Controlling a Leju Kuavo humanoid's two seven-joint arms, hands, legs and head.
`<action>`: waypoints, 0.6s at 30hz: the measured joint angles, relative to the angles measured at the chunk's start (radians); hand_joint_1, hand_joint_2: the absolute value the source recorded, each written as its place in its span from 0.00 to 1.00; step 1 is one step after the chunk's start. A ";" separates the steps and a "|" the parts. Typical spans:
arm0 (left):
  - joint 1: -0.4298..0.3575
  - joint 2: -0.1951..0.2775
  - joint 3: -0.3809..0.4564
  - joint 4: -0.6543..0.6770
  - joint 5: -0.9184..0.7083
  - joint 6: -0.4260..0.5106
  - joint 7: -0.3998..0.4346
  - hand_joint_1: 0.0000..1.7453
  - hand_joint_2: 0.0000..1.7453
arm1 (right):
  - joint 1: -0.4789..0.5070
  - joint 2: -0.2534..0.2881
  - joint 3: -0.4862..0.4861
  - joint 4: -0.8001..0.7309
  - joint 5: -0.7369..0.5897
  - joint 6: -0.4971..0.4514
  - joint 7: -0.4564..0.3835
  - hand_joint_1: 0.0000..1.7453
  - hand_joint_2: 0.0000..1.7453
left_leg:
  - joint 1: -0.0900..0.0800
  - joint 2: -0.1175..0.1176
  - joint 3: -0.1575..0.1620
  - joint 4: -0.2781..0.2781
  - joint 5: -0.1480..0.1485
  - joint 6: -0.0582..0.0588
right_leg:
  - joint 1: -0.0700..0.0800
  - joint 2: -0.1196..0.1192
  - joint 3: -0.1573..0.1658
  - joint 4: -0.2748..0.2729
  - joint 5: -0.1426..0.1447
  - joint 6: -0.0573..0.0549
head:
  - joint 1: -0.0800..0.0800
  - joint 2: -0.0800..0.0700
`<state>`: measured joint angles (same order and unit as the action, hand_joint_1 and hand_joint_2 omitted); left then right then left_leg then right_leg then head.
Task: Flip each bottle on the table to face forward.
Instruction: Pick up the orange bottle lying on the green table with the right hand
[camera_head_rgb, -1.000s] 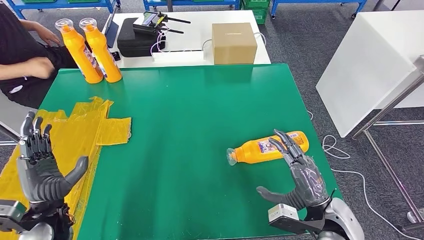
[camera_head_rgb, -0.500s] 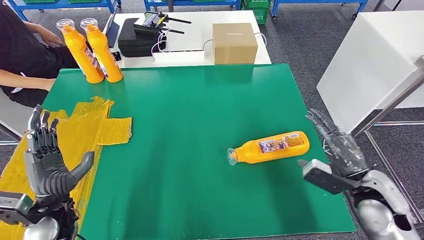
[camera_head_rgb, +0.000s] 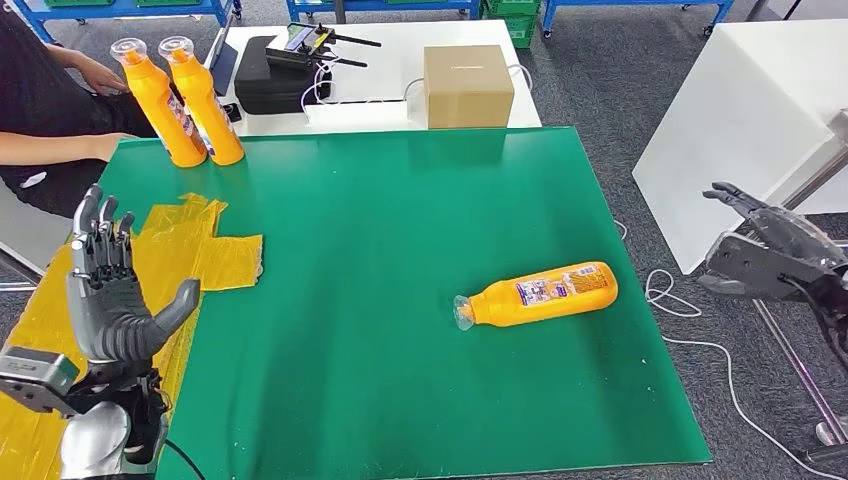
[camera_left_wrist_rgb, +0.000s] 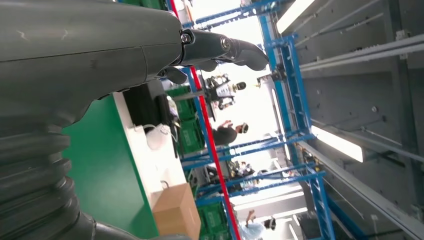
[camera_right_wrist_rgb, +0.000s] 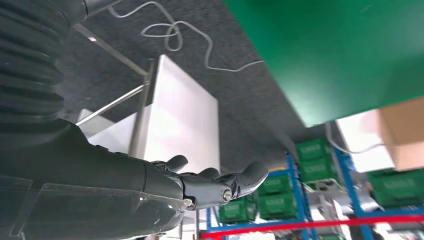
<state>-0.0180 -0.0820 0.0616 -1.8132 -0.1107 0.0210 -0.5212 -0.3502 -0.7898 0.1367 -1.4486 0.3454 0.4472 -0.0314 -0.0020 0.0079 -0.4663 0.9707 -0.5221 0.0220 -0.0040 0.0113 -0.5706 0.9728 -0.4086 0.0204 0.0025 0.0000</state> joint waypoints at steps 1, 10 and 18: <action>-0.009 0.001 -0.003 0.007 0.000 0.000 0.000 0.00 1.00 | -0.020 -0.010 0.017 0.021 0.000 0.003 0.000 0.00 1.00 | 0.000 0.000 0.000 0.000 0.000 0.000 | 0.000 0.000 0.000 0.000 0.000 0.000 | 0.000 0.000; -0.065 0.009 -0.036 0.061 0.010 -0.003 0.010 0.00 1.00 | -0.157 -0.058 0.180 0.157 -0.045 0.035 0.014 0.00 1.00 | 0.000 -0.001 -0.002 0.000 0.000 0.000 | 0.000 -0.001 -0.002 0.000 0.000 0.000 | 0.000 0.000; -0.107 0.012 -0.070 0.102 0.015 0.000 0.016 0.00 1.00 | -0.249 -0.031 0.366 0.294 -0.034 0.012 0.002 0.00 1.00 | 0.000 -0.001 -0.002 0.000 0.000 0.000 | 0.000 -0.001 -0.002 0.000 0.000 0.000 | 0.000 0.000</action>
<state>-0.1255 -0.0700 -0.0080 -1.7113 -0.0953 0.0208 -0.5056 -0.5993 -0.8204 0.5029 -1.1549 0.3114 0.4587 -0.0293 -0.0018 0.0073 -0.4686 0.9707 -0.5217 0.0220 -0.0037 0.0107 -0.5724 0.9731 -0.4086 0.0205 0.0025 0.0000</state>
